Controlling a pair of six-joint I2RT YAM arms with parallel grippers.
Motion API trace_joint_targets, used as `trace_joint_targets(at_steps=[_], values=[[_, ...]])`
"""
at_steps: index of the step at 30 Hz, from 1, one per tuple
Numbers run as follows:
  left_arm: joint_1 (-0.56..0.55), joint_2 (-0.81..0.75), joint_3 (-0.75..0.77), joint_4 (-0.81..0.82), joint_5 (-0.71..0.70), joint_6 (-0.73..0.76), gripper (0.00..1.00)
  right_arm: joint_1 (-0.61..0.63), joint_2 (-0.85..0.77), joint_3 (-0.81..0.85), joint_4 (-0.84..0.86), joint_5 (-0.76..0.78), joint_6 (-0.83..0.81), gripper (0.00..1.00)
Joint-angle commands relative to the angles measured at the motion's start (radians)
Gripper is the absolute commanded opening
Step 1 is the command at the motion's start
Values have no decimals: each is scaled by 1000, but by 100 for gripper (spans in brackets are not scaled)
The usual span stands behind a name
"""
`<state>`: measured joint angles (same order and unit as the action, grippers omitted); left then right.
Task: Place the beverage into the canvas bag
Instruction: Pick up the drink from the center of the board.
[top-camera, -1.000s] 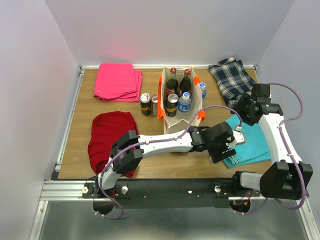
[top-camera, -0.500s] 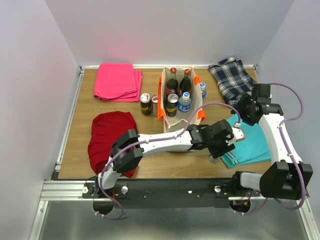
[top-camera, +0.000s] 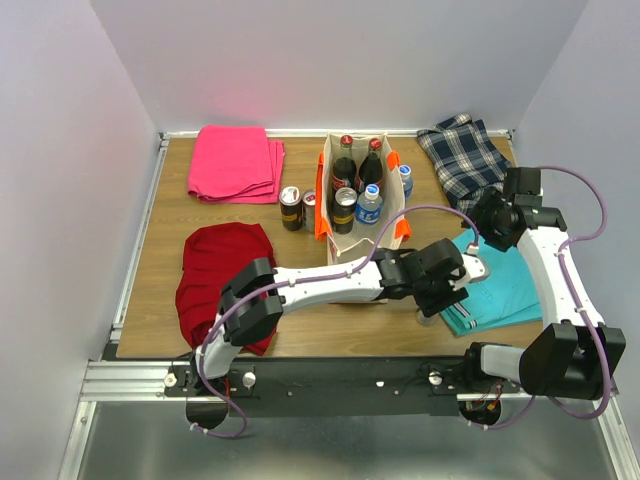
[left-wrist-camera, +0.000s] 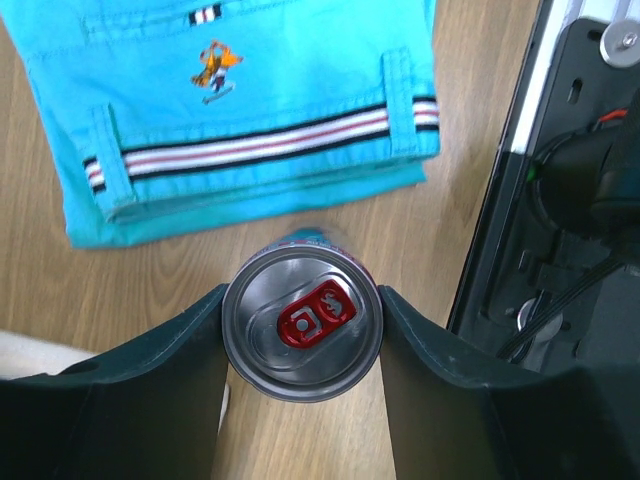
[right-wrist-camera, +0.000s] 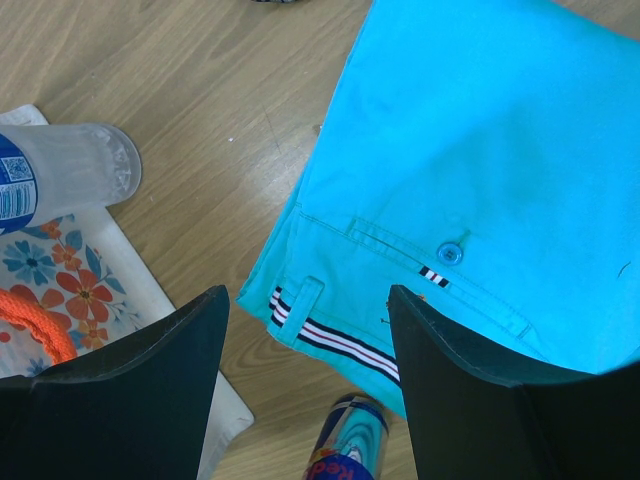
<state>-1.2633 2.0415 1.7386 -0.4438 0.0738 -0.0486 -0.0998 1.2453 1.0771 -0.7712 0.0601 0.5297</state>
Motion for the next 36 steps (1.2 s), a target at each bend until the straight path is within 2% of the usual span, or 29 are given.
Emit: trace_joint_targets(at_steps=[1,12,24,31,36], values=[[2,-113,-27,-15,-55,4,0,-8,-14,20,-10,-16,-14,73],[2,-234,59,-96,-108,18,0,-8,-15,35,-20,-28,-43,74],[2,-277,366,-337,-152,24,0,-8,6,60,-25,-39,-65,74],[2,-302,449,-412,-259,23,0,-8,46,125,-31,-88,-88,74],[2,-310,467,-434,-422,21,0,-6,62,216,-46,-98,-103,74]])
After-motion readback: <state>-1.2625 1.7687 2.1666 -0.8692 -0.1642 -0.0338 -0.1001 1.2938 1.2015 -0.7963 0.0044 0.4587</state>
